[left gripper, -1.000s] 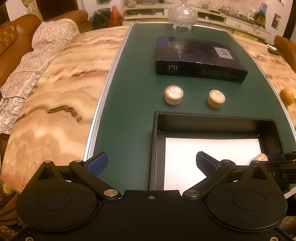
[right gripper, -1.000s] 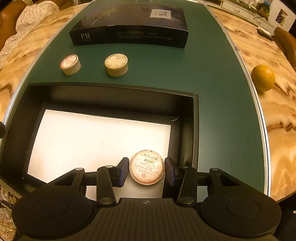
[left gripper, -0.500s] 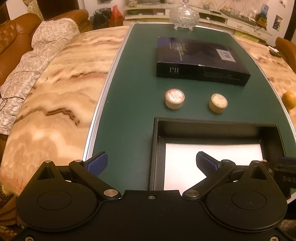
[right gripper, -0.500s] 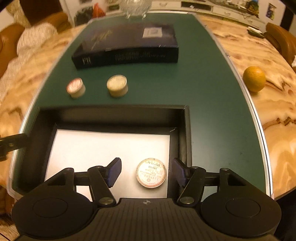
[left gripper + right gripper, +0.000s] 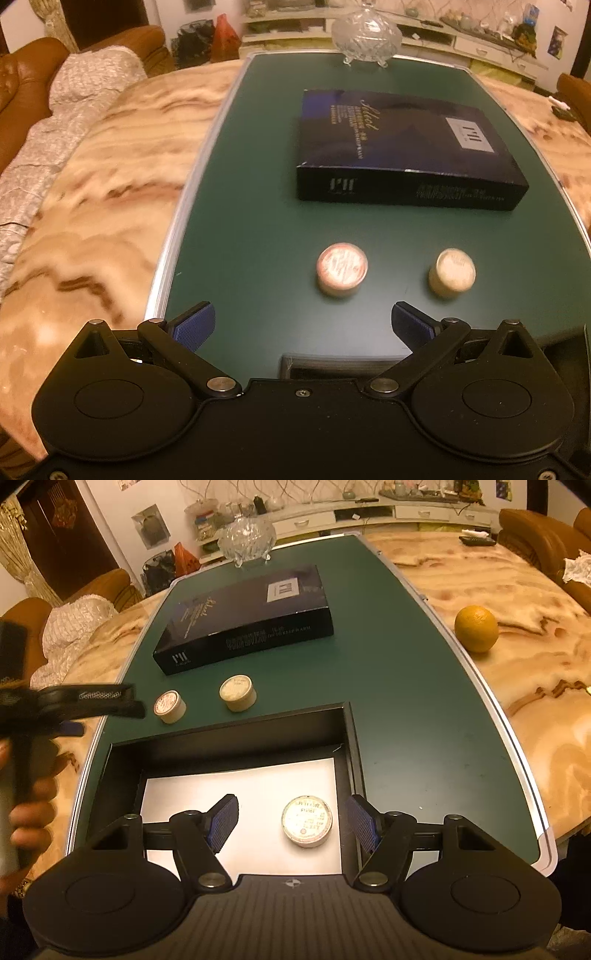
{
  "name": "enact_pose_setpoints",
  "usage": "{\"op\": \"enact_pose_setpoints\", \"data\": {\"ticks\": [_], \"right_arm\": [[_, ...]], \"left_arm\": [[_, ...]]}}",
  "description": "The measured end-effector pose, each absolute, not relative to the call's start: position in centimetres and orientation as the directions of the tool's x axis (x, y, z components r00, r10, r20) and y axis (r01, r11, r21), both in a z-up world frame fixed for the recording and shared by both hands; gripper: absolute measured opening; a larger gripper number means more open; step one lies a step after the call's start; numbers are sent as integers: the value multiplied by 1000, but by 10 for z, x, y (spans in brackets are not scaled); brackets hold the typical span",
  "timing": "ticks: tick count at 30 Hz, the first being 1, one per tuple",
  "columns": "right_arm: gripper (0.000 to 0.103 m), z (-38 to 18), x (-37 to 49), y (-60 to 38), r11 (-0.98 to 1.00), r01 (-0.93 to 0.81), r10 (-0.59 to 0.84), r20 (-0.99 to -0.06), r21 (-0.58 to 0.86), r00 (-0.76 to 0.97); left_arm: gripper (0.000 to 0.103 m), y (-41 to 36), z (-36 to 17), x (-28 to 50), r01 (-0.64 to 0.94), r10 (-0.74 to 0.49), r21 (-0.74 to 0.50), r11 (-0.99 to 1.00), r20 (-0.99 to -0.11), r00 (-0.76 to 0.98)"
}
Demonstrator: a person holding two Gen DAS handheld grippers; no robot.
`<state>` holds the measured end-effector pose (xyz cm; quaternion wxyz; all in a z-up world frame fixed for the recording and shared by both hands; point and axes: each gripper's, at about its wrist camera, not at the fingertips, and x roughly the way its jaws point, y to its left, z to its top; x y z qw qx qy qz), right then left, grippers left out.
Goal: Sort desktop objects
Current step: 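Move the left gripper to the red-labelled tin and close on it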
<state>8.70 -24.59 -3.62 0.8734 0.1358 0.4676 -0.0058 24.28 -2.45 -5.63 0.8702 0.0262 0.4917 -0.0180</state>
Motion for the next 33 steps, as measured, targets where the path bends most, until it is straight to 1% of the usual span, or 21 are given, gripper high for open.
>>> {"op": "enact_pose_setpoints", "data": {"ticks": [8, 13, 15, 21, 27, 29, 33], "right_arm": [[69, -42, 88, -251, 955, 138, 141, -814, 261, 564], [69, -48, 89, -254, 952, 146, 144, -818, 267, 557], [69, -50, 90, -255, 951, 150, 144, -818, 269, 556], [69, -51, 90, -256, 950, 156, 141, -816, 271, 560], [69, -49, 89, -256, 948, 161, 139, -813, 273, 565], [69, -49, 89, -257, 947, 166, 137, -813, 275, 565], [69, -47, 86, -260, 944, 174, 135, -810, 279, 570]], "left_arm": [[103, -30, -85, 274, 47, 4, 30, 998, -878, 478], [103, -28, -92, 283, 32, 4, 22, 999, -880, 475], [101, -29, -93, 286, 38, 0, 21, 999, -879, 477], [88, -36, -93, 289, 61, -7, 26, 998, -877, 481], [70, -38, -98, 293, 71, -7, 29, 997, -885, 466], [56, -37, -101, 294, 70, -14, 20, 997, -890, 455], [42, -36, -105, 296, 63, -22, 7, 998, -899, 437]]}}
